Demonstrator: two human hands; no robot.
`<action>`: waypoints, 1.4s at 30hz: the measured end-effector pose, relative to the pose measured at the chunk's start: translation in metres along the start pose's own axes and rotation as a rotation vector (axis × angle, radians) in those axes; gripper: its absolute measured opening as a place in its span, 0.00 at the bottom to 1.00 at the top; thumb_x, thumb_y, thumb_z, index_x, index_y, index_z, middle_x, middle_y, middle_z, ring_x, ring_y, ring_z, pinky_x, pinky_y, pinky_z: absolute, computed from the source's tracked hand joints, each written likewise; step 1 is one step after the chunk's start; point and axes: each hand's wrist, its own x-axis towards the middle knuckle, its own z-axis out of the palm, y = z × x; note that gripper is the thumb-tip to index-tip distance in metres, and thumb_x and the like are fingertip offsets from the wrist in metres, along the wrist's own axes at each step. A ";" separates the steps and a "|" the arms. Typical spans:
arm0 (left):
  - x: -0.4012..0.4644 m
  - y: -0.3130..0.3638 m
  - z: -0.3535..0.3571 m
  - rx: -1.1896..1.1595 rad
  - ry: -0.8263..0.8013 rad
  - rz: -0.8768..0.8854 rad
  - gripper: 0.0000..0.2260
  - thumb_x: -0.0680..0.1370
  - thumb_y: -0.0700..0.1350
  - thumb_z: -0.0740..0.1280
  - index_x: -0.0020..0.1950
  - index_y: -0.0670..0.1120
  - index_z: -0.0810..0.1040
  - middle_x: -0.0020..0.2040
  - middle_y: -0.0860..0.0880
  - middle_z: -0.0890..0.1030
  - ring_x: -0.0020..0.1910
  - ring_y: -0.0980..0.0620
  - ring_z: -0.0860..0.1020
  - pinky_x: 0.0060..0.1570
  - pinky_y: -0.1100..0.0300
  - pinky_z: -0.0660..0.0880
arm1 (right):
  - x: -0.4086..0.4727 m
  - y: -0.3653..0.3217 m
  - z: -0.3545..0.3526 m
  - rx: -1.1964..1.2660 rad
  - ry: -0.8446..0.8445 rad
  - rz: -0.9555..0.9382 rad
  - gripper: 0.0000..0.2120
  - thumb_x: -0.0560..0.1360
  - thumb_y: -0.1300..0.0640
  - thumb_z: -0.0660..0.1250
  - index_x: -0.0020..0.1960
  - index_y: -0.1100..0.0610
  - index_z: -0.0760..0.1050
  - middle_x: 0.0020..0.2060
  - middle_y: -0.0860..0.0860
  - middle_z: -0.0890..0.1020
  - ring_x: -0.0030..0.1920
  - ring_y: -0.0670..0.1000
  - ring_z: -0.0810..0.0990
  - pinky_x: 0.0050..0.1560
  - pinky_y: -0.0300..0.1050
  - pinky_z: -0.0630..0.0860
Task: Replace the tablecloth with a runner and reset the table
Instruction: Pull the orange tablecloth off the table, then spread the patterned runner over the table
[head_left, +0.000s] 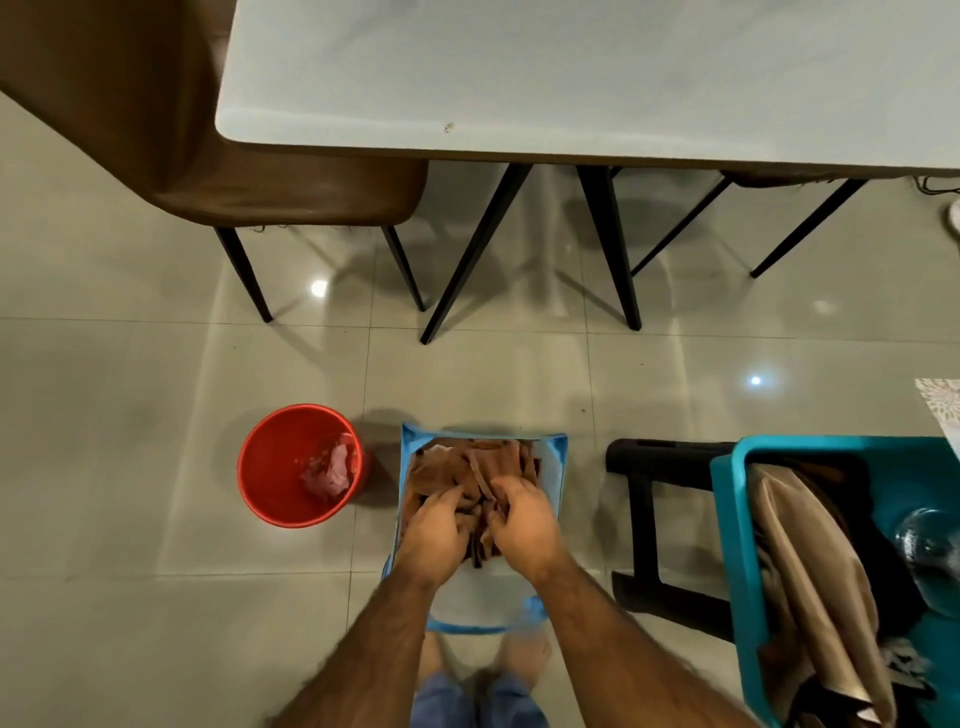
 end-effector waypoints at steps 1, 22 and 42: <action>0.001 -0.001 0.000 -0.008 0.006 -0.008 0.15 0.76 0.44 0.64 0.62 0.54 0.77 0.57 0.54 0.78 0.54 0.56 0.78 0.57 0.57 0.76 | -0.001 -0.002 0.000 -0.002 -0.007 0.009 0.15 0.73 0.61 0.65 0.59 0.54 0.78 0.54 0.52 0.80 0.54 0.52 0.78 0.56 0.45 0.77; -0.134 0.186 -0.071 0.152 0.011 0.208 0.21 0.78 0.48 0.67 0.70 0.46 0.73 0.64 0.45 0.78 0.64 0.46 0.75 0.65 0.54 0.70 | -0.150 -0.048 -0.183 0.024 0.118 0.078 0.18 0.77 0.54 0.68 0.65 0.57 0.76 0.61 0.54 0.81 0.60 0.55 0.79 0.60 0.45 0.73; -0.232 0.399 0.091 0.117 -0.028 0.256 0.14 0.78 0.46 0.67 0.62 0.44 0.79 0.58 0.44 0.81 0.58 0.45 0.78 0.60 0.56 0.73 | -0.332 0.163 -0.359 0.225 0.292 0.286 0.21 0.74 0.52 0.71 0.65 0.56 0.75 0.60 0.55 0.79 0.58 0.54 0.78 0.56 0.43 0.73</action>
